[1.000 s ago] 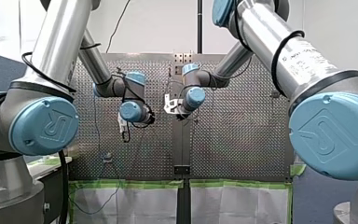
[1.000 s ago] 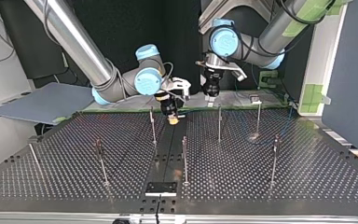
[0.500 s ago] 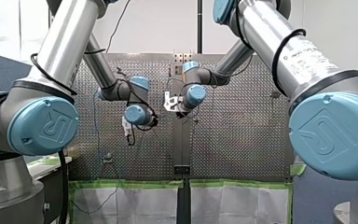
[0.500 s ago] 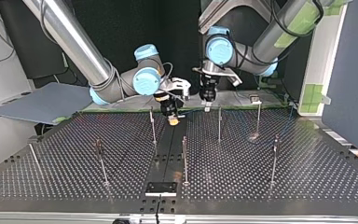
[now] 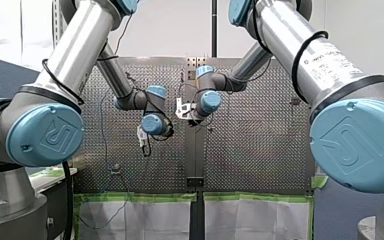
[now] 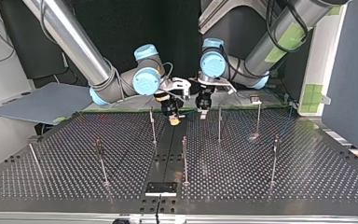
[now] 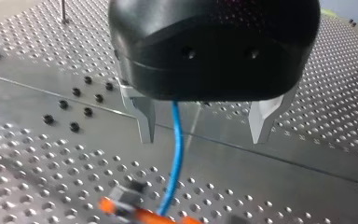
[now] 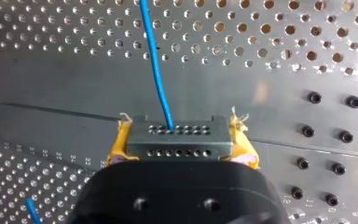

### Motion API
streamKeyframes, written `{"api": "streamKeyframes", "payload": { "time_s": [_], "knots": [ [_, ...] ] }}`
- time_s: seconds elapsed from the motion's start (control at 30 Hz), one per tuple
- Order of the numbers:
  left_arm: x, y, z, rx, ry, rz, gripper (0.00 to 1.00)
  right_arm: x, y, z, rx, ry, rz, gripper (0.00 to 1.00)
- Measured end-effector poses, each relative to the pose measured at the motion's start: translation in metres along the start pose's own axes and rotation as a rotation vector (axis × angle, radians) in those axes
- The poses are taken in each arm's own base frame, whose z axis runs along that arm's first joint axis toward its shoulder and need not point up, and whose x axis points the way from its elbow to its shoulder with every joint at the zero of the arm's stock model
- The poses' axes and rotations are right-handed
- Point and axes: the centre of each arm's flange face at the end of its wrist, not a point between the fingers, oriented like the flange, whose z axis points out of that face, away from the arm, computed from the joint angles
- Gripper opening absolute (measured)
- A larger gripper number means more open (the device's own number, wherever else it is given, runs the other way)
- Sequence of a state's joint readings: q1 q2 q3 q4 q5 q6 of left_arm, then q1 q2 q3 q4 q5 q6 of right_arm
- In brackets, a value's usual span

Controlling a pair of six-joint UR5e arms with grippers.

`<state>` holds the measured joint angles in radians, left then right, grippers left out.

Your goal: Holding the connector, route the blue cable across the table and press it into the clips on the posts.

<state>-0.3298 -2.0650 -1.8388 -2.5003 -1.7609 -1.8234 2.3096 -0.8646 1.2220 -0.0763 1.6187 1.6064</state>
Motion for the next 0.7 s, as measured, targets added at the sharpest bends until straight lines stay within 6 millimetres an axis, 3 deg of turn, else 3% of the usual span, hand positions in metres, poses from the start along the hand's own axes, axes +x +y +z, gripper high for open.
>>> {"api": "streamKeyframes", "payload": {
  "time_s": [0.1, 0.13, 0.17, 0.2, 0.27, 0.3, 0.33, 0.37, 0.43, 0.47, 0.7],
  "knots": [
    [-0.0009, -0.0030, 0.0076, -0.001, 0.003, 0.002, 1.00, 0.0002, 0.0000, 0.0001, 0.000, 0.001, 0.000, 0.00],
    [-0.0021, -0.0044, 0.0096, -0.002, 0.001, 0.003, 0.93, 0.0002, 0.0000, 0.0002, 0.000, 0.001, 0.000, 0.00],
    [-0.0028, -0.0054, 0.0107, -0.002, 0.000, 0.003, 0.73, 0.0003, 0.0000, 0.0002, 0.000, 0.002, 0.000, 0.00],
    [-0.0033, -0.0063, 0.0113, -0.002, -0.001, 0.003, 0.73, 0.0003, 0.0000, 0.0002, 0.000, 0.002, 0.000, 0.00],
    [-0.0039, -0.0076, 0.0120, -0.004, -0.004, 0.003, 0.45, 0.0003, 0.0000, 0.0002, 0.000, 0.002, 0.000, 0.00],
    [-0.0041, -0.0079, 0.0121, -0.006, -0.005, 0.004, 0.45, 0.0003, 0.0002, 0.0003, 0.000, 0.002, 0.000, 0.00],
    [-0.0044, -0.0084, 0.0122, -0.008, -0.008, 0.004, 0.30, 0.0003, 0.0003, 0.0003, -0.001, 0.002, 0.000, 0.00],
    [-0.0046, -0.0088, 0.0121, -0.009, -0.010, 0.005, 0.25, 0.0003, 0.0002, 0.0003, -0.001, 0.002, 0.000, 0.00],
    [-0.0047, -0.0095, 0.0121, -0.011, -0.014, 0.003, 0.25, 0.0004, 0.0004, 0.0004, -0.001, 0.003, 0.000, 0.00],
    [-0.0048, -0.0097, 0.0121, -0.011, -0.016, 0.002, 0.00, 0.0004, 0.0006, 0.0005, -0.001, 0.003, 0.000, 0.00],
    [-0.0053, -0.0101, 0.0120, -0.013, -0.018, -0.005, 0.00, 0.0006, 0.0020, 0.0008, -0.003, 0.004, 0.001, 0.00]
  ]
}}
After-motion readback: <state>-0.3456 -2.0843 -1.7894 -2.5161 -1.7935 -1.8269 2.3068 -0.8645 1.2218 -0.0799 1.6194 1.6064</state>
